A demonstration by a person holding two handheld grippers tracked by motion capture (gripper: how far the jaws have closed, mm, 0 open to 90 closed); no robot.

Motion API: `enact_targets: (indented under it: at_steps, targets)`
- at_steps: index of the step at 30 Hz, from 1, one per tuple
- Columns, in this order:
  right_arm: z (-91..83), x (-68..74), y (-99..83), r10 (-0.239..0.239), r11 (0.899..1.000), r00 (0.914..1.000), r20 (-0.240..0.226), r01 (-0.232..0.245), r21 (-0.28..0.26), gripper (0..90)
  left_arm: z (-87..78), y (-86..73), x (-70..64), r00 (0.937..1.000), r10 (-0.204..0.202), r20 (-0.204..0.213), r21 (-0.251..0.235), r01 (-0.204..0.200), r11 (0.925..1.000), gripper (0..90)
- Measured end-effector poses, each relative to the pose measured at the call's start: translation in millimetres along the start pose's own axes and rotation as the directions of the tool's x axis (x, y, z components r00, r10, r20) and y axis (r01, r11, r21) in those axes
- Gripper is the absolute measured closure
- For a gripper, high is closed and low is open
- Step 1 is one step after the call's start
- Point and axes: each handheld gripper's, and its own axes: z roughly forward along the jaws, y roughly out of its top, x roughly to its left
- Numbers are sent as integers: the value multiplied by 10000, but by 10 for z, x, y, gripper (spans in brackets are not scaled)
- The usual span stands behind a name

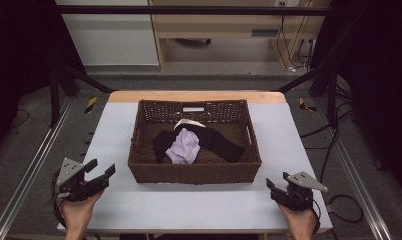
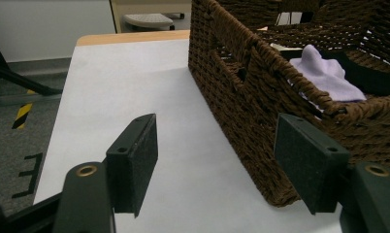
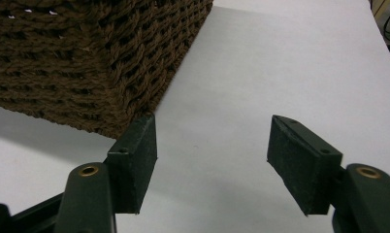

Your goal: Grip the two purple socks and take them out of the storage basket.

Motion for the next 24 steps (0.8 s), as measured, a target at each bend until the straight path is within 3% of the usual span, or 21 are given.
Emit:
enact_targets:
  at_steps: [8,12,18,24]
  targets:
    - [5,-20,-3,79,9997,10000,34,-78,-242,345,-30,131,-23,9999,108,51,-305,-107,9995,309]
    - [25,-7,-16,-77,9995,9997,220,83,-305,324,-61,250,-58,9996,153,220,-621,-139,9980,307]
    - [43,-17,-38,16,9992,9999,121,-11,-409,319,-43,374,-104,9989,177,428,-874,-139,9961,305]
    - [63,-43,-64,118,9988,9999,121,-112,-468,311,19,573,-238,9966,446,687,-1089,-369,9934,305]
